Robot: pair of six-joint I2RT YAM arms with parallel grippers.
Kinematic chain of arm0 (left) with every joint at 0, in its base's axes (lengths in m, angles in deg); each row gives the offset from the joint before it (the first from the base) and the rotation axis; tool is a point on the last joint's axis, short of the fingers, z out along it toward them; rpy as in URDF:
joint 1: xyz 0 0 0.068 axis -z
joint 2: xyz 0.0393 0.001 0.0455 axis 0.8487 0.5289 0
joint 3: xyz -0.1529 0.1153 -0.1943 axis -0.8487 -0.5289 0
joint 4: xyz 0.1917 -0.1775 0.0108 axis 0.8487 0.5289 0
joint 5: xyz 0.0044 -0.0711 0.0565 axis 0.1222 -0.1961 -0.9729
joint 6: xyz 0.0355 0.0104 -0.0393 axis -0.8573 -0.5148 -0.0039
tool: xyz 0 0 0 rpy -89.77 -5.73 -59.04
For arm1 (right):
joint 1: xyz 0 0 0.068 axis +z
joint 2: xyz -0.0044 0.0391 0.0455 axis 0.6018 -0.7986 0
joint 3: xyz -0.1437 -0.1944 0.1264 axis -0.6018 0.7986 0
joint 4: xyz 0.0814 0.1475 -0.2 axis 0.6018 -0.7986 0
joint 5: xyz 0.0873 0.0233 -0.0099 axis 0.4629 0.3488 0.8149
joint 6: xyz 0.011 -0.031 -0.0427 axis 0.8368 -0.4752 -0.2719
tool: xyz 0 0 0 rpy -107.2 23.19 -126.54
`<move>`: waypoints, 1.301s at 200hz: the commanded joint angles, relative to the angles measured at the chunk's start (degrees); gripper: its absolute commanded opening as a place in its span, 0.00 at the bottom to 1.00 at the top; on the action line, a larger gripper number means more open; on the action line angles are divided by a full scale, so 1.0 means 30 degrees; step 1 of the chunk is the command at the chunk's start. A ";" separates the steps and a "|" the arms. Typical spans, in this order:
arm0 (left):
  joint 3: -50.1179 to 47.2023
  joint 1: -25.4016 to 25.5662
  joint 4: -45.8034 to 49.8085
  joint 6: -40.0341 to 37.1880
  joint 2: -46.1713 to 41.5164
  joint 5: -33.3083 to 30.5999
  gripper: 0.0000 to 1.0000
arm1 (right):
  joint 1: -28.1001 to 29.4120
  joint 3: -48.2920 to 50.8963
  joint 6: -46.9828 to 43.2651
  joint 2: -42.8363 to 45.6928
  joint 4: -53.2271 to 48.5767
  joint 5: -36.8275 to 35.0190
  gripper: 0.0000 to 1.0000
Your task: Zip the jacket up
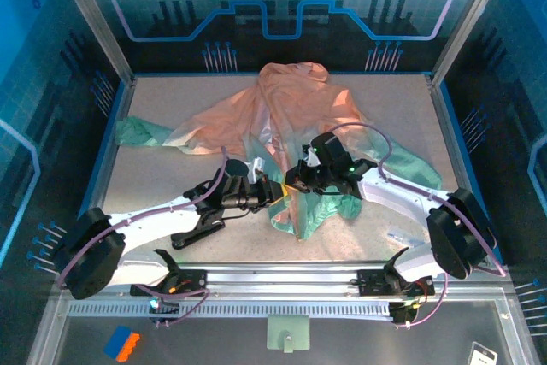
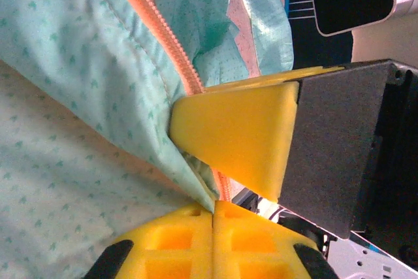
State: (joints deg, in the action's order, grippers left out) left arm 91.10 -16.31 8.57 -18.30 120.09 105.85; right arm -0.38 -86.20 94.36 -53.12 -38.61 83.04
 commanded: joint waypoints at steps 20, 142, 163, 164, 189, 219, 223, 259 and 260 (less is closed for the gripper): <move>-0.0199 -0.1482 0.0744 -0.1736 -0.1238 0.1492 0.00 | -0.0226 0.0502 0.0302 0.0825 0.0447 0.0508 0.22; -0.0337 -0.3020 0.0720 -0.4322 -0.1258 0.4987 0.00 | -0.0197 0.2105 0.0458 0.1531 0.3133 0.2555 0.29; -0.0501 -0.3042 0.0643 -0.4350 -0.1265 0.5045 0.00 | -0.0104 0.1849 0.0614 0.1053 0.3634 0.3011 0.28; -0.0509 -0.3061 0.0617 -0.4343 -0.1266 0.5051 0.00 | -0.0104 0.1849 0.0614 0.1053 0.3634 0.3011 0.28; -0.0649 -0.3112 0.0556 -0.4335 -0.1295 0.5063 0.00 | -0.0049 0.1871 0.1114 0.0606 0.4783 0.3556 0.27; -0.0780 -0.3278 0.0601 -0.4366 -0.1317 0.5201 0.00 | -0.0020 0.2309 0.1969 0.0403 0.6269 0.3909 0.27; -0.0807 -0.3306 0.0606 -0.4362 -0.1329 0.5231 0.00 | -0.0023 0.2355 0.2013 0.0430 0.6331 0.3922 0.27; -0.1045 -0.3659 0.0563 -0.4303 -0.1369 0.5518 0.00 | -0.0035 0.2578 0.2022 0.0693 0.6271 0.3681 0.34; -0.1060 -0.3677 0.0562 -0.4305 -0.1362 0.5537 0.00 | -0.0013 0.2592 0.2022 0.0697 0.6269 0.3684 0.34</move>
State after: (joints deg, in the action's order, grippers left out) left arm 89.09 -26.34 11.26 -30.06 117.27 119.94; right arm -0.58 -79.43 99.63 -51.66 -22.26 92.96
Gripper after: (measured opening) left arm 0.047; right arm 0.315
